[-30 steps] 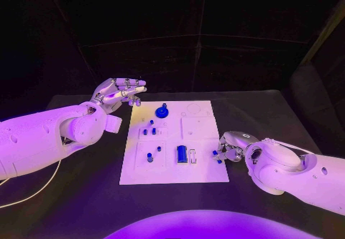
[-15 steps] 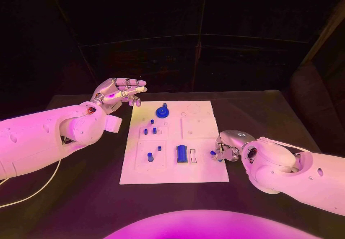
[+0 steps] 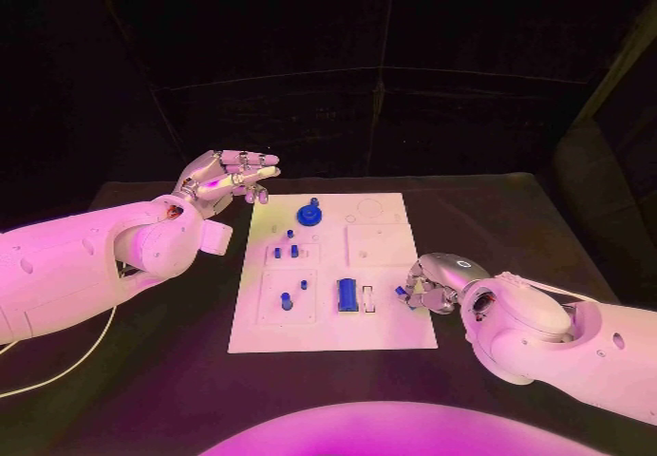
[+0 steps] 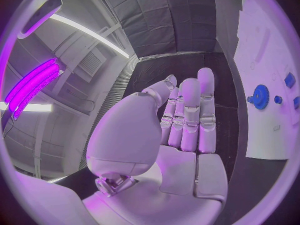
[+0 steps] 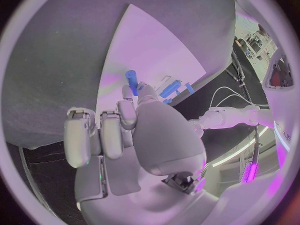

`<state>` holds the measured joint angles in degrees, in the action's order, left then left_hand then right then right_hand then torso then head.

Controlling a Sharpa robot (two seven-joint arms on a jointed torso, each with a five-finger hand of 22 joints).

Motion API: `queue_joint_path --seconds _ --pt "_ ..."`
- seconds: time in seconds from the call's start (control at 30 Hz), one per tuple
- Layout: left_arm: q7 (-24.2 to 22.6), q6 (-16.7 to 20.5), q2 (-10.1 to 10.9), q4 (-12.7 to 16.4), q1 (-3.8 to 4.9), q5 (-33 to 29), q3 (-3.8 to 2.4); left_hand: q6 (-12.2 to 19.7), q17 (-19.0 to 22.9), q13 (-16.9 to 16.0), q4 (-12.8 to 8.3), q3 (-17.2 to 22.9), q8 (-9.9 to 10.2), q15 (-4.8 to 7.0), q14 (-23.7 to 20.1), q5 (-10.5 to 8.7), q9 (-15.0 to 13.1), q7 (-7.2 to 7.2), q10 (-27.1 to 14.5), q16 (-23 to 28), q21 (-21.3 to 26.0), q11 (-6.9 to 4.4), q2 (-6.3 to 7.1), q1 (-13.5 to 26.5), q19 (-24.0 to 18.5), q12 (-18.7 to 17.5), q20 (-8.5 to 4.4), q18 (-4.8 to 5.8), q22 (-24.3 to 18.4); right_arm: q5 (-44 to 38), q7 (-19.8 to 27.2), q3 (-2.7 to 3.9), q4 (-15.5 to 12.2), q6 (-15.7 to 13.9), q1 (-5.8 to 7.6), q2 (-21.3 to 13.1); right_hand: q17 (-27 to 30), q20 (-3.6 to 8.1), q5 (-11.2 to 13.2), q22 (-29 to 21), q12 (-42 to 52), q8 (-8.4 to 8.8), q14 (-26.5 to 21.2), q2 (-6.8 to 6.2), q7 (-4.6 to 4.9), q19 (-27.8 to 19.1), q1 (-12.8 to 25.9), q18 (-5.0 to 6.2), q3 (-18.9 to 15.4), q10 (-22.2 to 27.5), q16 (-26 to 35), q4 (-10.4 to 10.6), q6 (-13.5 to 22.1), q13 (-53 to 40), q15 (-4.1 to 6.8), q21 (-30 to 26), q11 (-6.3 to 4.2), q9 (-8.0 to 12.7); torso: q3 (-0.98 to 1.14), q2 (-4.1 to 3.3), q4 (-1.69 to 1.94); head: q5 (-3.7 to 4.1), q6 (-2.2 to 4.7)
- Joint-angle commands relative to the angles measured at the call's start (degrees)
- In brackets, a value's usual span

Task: Assemble the parts on the task board

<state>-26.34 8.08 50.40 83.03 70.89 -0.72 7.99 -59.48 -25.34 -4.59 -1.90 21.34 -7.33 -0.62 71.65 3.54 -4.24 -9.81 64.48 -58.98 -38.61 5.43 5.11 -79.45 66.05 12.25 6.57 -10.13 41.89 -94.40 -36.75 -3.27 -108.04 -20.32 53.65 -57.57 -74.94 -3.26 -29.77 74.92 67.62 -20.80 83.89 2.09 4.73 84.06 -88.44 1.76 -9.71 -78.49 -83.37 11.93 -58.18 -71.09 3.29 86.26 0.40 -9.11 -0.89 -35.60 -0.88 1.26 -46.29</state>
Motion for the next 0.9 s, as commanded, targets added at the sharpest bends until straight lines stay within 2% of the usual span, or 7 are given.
queue_joint_path --seconds 0.03,0.13,0.37,0.53,0.67,0.9 --pt "-0.26 -0.72 -0.06 0.11 0.06 -0.14 -0.04 -0.19 0.08 -0.03 -0.23 -0.02 -0.33 -0.06 -0.29 0.07 0.07 0.18 -0.36 0.28 0.2 0.12 -0.4 -0.18 -0.22 0.31 -0.05 -0.37 -0.1 2.99 1.24 0.04 -0.78 -7.08 0.11 -0.07 -2.78 0.48 0.32 11.73 0.78 -0.05 3.8 0.13 -0.2 2.74 -0.17 -0.58 0.51 -1.16 -0.37 0.52 -0.55 -1.25 0.46 0.35 -0.49 -0.22 -0.03 -0.07 -0.09 -0.26 -0.05" --pt "-0.3 -0.75 -0.07 0.12 0.06 -0.14 -0.04 -0.2 0.08 -0.03 -0.24 -0.01 -0.34 -0.06 -0.29 0.07 0.06 0.19 -0.36 0.28 0.2 0.12 -0.42 -0.19 -0.22 0.32 -0.05 -0.37 -0.1 4.27 1.61 0.05 -1.03 -9.25 0.12 0.0 -2.9 0.46 2.12 11.76 0.68 0.2 3.81 -0.27 -0.17 2.76 0.63 -0.59 0.88 -1.28 -0.42 1.39 -0.64 -1.21 0.42 0.37 -0.44 -0.16 -0.01 -0.09 -0.11 -0.35 0.07" --pt "-0.33 -0.79 -0.06 0.2 0.06 -0.14 -0.04 -0.25 0.09 -0.04 -0.26 0.0 -0.37 -0.05 -0.3 0.07 0.05 0.23 -0.34 0.28 0.21 0.1 -0.45 -0.22 -0.22 0.35 -0.05 -0.37 -0.11 7.94 2.35 0.06 -1.0 -11.72 0.12 1.11 -3.03 0.46 2.62 11.84 0.7 0.33 3.83 -0.46 -0.16 2.82 0.97 -0.61 1.21 -1.37 -0.48 1.86 -0.74 -1.26 0.42 0.44 -0.43 -0.13 -0.03 -0.06 -0.13 -0.23 -0.02" --pt "-0.32 -0.78 -0.03 0.29 0.06 -0.14 -0.04 -0.25 0.09 -0.04 -0.26 0.0 -0.37 -0.05 -0.3 0.07 0.05 0.23 -0.34 0.28 0.21 0.1 -0.45 -0.22 -0.22 0.35 -0.05 -0.37 -0.11 11.35 2.27 0.06 -0.18 -9.25 0.12 2.46 -3.05 0.42 3.42 11.84 0.86 0.5 3.83 -1.03 -0.17 2.82 1.91 -0.61 1.5 -1.59 -0.48 2.84 -1.01 -1.46 0.39 0.44 -0.41 -0.12 -0.08 -0.04 0.02 -0.16 -0.14" --pt "-0.32 -0.76 0.01 0.33 0.07 -0.14 -0.04 -0.25 0.09 -0.04 -0.26 0.0 -0.37 -0.05 -0.3 0.07 0.05 0.23 -0.34 0.28 0.21 0.1 -0.45 -0.22 -0.22 0.35 -0.05 -0.37 -0.11 12.8 2.1 0.06 0.45 -7.87 0.12 3.44 -3.4 0.41 0.3 11.99 1.14 0.7 3.9 -2.03 -0.22 2.95 3.59 -0.66 1.05 -1.93 -0.65 4.14 -1.42 -1.75 0.4 0.58 -0.44 -0.14 -0.06 -0.08 -0.09 -0.42 -0.17" --pt "-0.31 -0.82 -0.06 0.33 0.07 -0.14 -0.04 -0.25 0.09 -0.04 -0.26 0.0 -0.37 -0.05 -0.3 0.07 0.05 0.23 -0.34 0.28 0.21 0.1 -0.45 -0.22 -0.22 0.35 -0.05 -0.37 -0.11 13.92 1.33 0.06 1.41 -6.34 0.13 5.07 -3.71 0.43 0.03 12.19 1.48 0.72 3.96 -2.17 -0.27 3.14 4.26 -0.72 0.87 -2.19 -0.81 4.48 -1.73 -2.06 0.42 0.77 -0.47 -0.19 -0.05 -0.08 -0.09 -0.35 -0.35"
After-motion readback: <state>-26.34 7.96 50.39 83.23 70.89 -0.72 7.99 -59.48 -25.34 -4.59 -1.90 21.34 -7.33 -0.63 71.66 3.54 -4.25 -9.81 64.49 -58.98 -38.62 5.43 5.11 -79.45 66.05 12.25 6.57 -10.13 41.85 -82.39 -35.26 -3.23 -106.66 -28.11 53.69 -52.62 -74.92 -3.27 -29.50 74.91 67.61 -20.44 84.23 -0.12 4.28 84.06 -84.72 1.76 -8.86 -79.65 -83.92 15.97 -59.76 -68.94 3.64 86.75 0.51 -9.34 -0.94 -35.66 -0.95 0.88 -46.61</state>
